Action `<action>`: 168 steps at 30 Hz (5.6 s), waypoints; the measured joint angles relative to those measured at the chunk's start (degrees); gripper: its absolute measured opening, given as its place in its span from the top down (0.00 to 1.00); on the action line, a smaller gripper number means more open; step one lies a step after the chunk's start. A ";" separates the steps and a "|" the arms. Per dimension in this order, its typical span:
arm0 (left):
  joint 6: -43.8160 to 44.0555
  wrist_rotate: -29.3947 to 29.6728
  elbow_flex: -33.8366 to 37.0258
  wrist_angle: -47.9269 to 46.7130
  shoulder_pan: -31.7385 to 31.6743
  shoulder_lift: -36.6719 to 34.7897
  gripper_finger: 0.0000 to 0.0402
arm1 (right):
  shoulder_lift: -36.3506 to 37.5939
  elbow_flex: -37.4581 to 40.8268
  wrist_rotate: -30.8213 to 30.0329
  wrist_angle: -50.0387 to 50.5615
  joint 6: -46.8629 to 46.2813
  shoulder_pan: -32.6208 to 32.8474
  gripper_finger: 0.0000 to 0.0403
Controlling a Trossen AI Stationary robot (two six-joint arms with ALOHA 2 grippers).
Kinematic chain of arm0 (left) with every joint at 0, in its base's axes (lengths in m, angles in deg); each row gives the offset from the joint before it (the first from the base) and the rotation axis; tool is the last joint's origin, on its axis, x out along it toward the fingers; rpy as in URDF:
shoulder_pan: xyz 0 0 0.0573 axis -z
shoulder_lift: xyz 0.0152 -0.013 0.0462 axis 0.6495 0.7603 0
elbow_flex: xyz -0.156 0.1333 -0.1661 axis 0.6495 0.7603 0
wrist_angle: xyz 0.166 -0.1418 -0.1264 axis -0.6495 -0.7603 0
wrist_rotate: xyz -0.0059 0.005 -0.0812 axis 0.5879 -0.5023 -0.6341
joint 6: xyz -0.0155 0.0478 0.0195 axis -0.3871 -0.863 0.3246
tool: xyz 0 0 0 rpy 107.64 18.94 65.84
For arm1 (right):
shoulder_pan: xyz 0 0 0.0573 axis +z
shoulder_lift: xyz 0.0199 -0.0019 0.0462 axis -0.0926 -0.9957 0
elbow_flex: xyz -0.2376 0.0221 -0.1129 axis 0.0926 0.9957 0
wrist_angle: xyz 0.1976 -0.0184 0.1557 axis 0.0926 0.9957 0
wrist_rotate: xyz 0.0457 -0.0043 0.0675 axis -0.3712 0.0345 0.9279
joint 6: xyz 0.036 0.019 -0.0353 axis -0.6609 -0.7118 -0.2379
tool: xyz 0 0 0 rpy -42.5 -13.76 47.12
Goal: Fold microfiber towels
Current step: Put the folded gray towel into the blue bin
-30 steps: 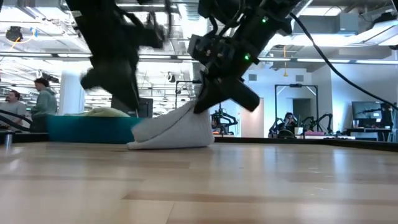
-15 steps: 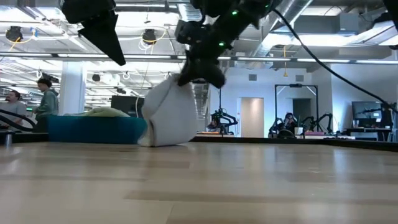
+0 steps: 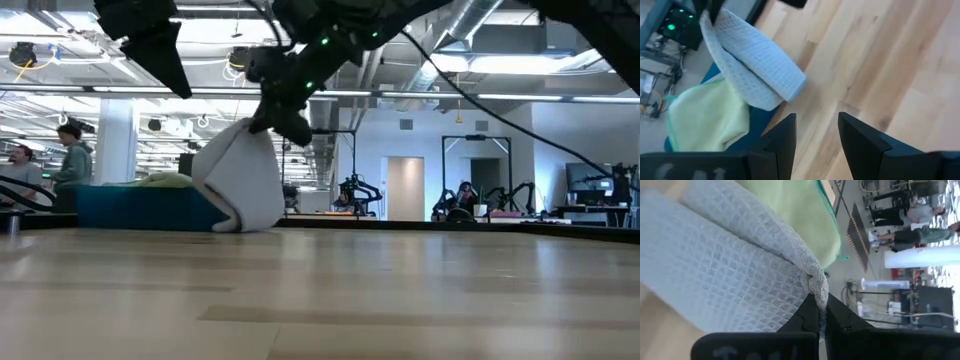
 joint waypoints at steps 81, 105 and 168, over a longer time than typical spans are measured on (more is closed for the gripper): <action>7.37 5.06 0.00 -7.02 1.15 -11.00 0.65 | -20.80 -28.31 27.88 -17.99 0.64 -5.80 0.51; 7.39 2.39 0.00 -7.12 1.13 -10.99 0.65 | -20.36 -28.27 36.83 -0.67 0.40 -4.39 0.55; 18.74 -24.38 26.84 17.74 -39.04 -35.39 0.65 | 17.85 -28.34 21.61 53.17 -18.96 -3.48 0.62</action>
